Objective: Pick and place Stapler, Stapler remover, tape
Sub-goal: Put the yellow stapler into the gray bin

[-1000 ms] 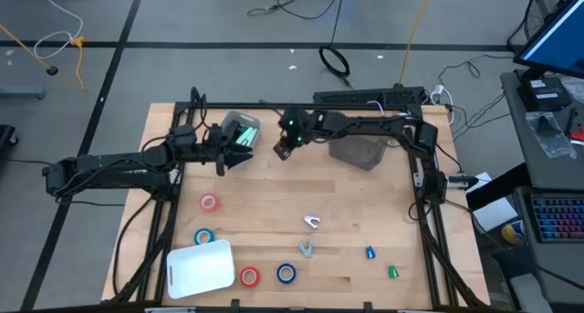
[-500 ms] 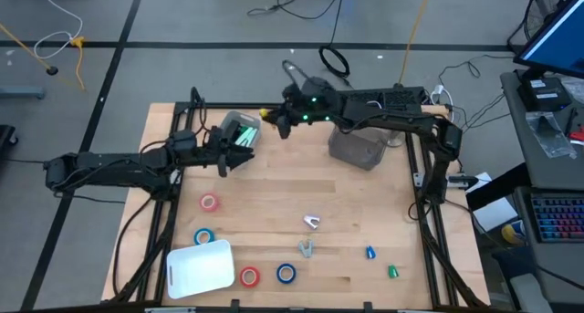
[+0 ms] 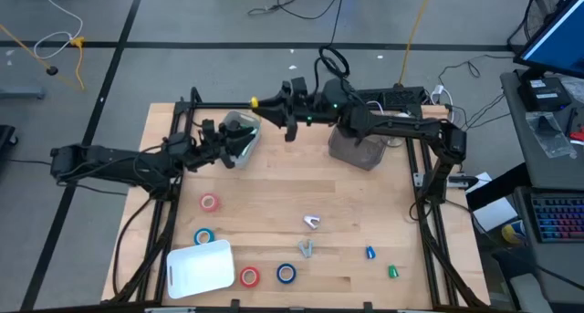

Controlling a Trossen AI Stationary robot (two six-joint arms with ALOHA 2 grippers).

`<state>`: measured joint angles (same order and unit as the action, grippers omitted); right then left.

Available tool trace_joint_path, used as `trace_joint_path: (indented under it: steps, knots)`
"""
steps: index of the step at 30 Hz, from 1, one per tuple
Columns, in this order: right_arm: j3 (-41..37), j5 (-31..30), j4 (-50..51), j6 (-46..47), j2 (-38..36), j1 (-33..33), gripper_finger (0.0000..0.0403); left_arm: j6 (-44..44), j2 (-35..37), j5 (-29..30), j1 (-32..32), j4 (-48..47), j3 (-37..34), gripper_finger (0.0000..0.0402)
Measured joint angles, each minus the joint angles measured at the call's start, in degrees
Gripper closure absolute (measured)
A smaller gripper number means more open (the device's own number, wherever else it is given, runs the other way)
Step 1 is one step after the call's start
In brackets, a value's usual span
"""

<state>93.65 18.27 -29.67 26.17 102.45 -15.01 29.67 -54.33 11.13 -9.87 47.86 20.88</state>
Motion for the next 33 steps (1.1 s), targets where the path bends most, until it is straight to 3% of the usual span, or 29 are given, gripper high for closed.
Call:
trace_joint_path:
  steps: [6,14,27,33]
  knots:
    - [0.0,-1.5,-5.5,-3.9,0.1,2.8,0.0330,-1.1,-5.7,0.0,1.0,0.4,6.1,0.0204]
    - [0.0,-1.9,-5.5,-6.5,0.1,4.2,0.0327,-8.8,-10.9,-0.6,3.3,0.2,14.6,0.0204]
    - [-0.8,-1.9,-5.3,-7.4,0.1,4.2,0.0330,-12.7,-10.3,-0.6,5.9,0.2,15.1,0.0204]
    - [-1.0,-1.9,-5.3,-7.4,0.1,4.2,0.0328,-16.9,-10.1,-0.5,5.8,5.8,15.1,0.0204]
